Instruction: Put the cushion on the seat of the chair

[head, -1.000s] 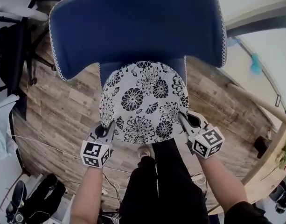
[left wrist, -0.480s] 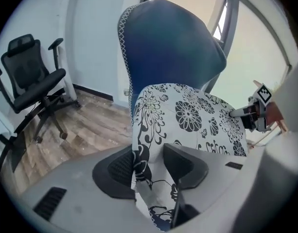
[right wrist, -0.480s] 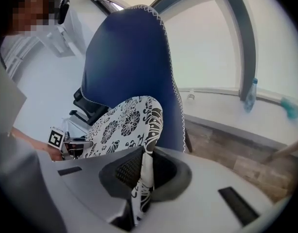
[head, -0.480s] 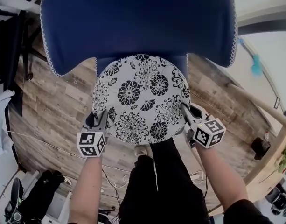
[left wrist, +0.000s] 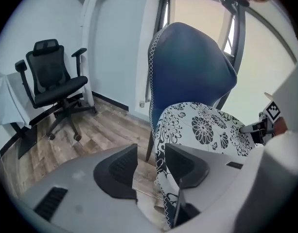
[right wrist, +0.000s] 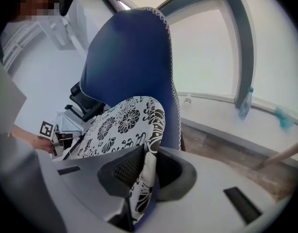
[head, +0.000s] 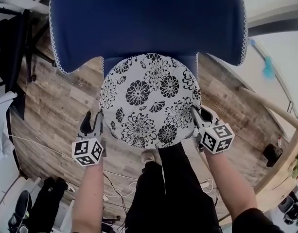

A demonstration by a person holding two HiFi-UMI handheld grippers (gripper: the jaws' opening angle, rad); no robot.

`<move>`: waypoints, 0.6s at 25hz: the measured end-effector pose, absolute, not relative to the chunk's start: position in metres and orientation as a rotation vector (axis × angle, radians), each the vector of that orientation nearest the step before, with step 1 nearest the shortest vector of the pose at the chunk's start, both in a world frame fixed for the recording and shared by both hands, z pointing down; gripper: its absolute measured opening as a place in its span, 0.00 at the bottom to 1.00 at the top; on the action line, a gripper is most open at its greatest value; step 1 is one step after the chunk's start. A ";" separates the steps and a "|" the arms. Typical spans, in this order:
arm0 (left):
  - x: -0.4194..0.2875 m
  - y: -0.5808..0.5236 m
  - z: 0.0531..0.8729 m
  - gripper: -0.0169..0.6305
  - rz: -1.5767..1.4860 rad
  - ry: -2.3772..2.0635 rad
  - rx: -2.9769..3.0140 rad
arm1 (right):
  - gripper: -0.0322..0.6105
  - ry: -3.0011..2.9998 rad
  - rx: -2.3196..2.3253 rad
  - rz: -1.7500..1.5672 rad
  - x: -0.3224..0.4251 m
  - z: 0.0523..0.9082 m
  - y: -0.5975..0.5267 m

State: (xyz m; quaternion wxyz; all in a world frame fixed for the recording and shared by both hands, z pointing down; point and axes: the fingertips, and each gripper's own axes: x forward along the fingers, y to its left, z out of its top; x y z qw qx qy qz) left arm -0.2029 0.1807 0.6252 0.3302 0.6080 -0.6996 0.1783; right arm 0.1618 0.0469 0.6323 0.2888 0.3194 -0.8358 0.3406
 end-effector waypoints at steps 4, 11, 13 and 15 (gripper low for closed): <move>-0.205 0.173 0.603 0.29 0.447 -1.870 1.631 | 0.37 -2.196 0.902 0.827 0.175 0.629 0.040; -0.205 0.169 0.548 0.29 0.395 -1.914 1.719 | 0.38 -2.271 1.096 0.745 0.194 0.574 0.029; -0.208 0.174 0.527 0.29 0.369 -1.930 1.716 | 0.38 -2.321 1.124 0.709 0.192 0.546 0.032; -0.210 0.179 0.502 0.29 0.342 -1.943 1.725 | 0.38 -2.362 1.132 0.688 0.188 0.516 0.039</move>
